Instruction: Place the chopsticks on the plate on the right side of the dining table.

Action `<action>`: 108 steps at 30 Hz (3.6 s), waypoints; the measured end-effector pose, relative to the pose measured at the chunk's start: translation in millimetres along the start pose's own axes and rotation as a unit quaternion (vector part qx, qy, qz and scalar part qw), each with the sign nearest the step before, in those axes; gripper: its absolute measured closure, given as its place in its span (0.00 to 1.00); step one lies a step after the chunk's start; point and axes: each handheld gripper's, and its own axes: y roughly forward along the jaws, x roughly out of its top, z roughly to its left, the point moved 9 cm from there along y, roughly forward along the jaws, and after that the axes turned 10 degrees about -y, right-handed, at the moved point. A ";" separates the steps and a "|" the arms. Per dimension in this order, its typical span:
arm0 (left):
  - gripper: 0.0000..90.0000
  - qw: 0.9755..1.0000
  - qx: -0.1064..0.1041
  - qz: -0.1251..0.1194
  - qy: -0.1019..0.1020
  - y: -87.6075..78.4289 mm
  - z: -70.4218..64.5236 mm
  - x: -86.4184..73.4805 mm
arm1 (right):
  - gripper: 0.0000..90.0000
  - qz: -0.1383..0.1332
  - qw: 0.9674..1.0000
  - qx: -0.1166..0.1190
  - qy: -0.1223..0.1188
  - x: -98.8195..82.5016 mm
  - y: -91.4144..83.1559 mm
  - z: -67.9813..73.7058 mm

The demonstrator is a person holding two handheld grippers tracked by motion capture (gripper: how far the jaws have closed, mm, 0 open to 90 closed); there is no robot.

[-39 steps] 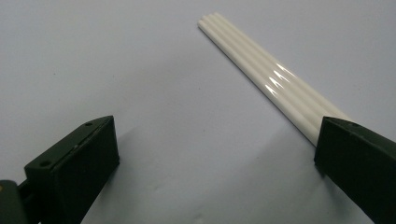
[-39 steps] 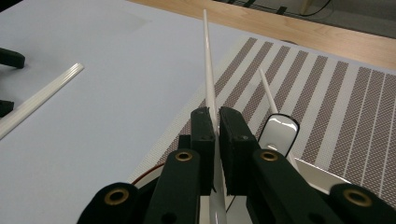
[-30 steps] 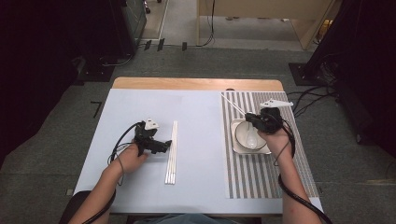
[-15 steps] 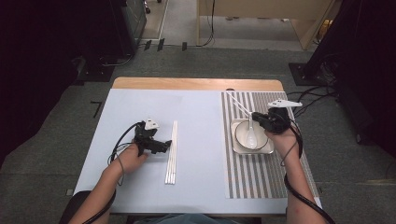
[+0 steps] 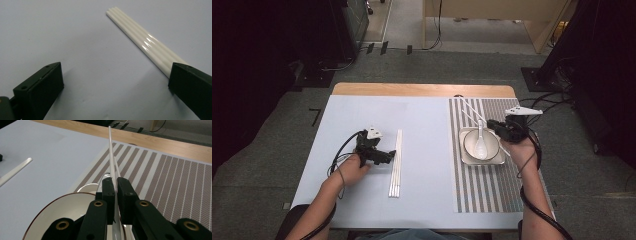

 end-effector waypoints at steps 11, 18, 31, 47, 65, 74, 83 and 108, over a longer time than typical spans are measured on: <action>0.00 1.000 0.000 0.000 0.000 0.0 0.0 0.0 | 0.95 0.002 1.000 -0.010 -0.003 -6.0 -3.7 -8.5; 0.00 1.000 0.000 0.000 0.000 0.0 0.0 0.0 | 0.95 0.003 1.000 -0.014 -0.002 -9.1 -6.6 -12.4; 0.00 1.000 0.000 0.000 0.000 0.0 -0.1 0.0 | 0.95 0.015 1.000 -0.019 -0.017 -24.2 -4.4 -20.9; 0.00 1.000 0.000 0.000 0.000 0.0 0.0 0.0 | 0.95 0.025 0.999 -0.011 -0.026 -45.1 8.3 -21.2; 0.00 1.000 0.000 0.000 0.000 0.0 -0.1 0.0 | 0.95 0.029 0.999 0.003 -0.014 -59.9 12.7 -30.5; 0.00 1.000 0.000 0.000 0.000 0.1 -0.1 0.0 | 0.95 0.043 0.999 0.017 -0.008 -68.4 15.8 -33.7; 0.00 1.000 0.000 -0.001 0.000 0.1 -0.1 0.0 | 0.94 0.047 0.998 0.028 -0.012 -70.2 17.7 -32.2; 0.00 1.000 0.000 0.000 0.000 0.1 -0.1 0.0 | 1.00 0.010 1.000 0.006 -0.005 -49.3 26.7 -41.2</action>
